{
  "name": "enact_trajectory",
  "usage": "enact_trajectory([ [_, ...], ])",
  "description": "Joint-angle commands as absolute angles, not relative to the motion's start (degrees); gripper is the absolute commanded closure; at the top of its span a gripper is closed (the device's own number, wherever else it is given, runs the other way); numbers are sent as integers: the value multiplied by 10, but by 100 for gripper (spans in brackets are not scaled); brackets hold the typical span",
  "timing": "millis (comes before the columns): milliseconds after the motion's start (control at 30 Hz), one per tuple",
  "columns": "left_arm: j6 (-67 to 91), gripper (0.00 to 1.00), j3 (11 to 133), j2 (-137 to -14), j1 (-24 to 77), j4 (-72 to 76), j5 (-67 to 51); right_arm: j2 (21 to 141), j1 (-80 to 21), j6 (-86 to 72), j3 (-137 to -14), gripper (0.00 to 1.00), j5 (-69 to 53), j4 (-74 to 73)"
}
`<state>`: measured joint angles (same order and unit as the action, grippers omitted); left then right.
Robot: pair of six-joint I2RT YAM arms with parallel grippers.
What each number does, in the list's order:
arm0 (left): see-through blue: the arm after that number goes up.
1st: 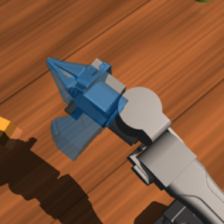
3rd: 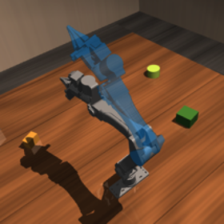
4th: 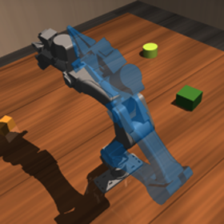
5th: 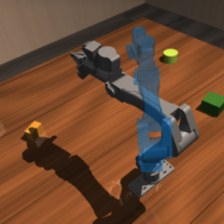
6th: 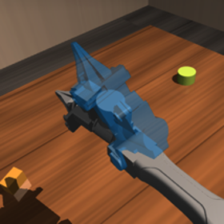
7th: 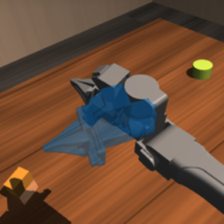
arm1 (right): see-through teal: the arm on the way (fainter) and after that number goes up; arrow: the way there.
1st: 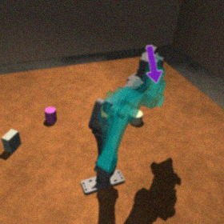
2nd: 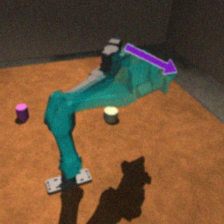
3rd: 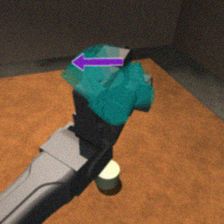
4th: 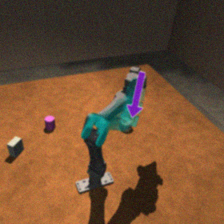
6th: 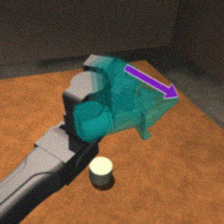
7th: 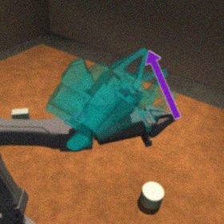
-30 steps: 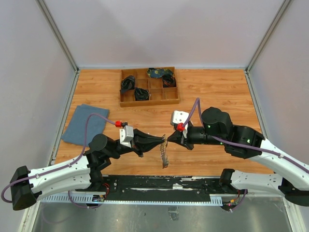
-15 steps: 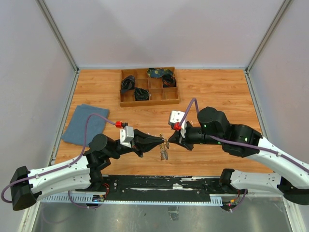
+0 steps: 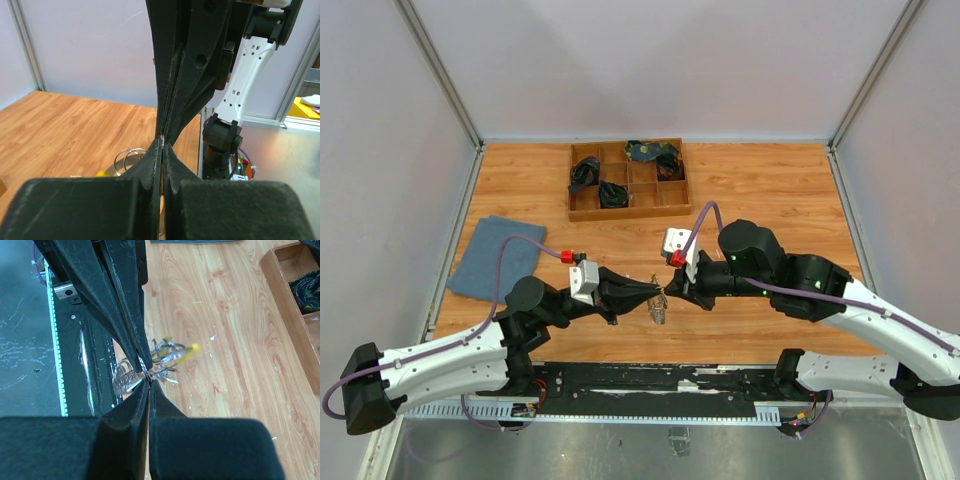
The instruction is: Put the keys on the keyring
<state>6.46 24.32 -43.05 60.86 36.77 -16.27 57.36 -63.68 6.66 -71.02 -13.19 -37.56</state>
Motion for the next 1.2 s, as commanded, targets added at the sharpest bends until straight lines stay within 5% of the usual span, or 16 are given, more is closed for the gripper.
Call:
enact_trajectory([
  [0,61,100,261,-428,610,413,-167,577,-640,55,-700,99,-137,-361],
  [500,70,100,257,-419,610,424,-168,435,-640,84,-600,77,-83,-216],
  [1167,78,100,253,-430,610,452,-197,410,-640,118,-515,75,-197,-98],
])
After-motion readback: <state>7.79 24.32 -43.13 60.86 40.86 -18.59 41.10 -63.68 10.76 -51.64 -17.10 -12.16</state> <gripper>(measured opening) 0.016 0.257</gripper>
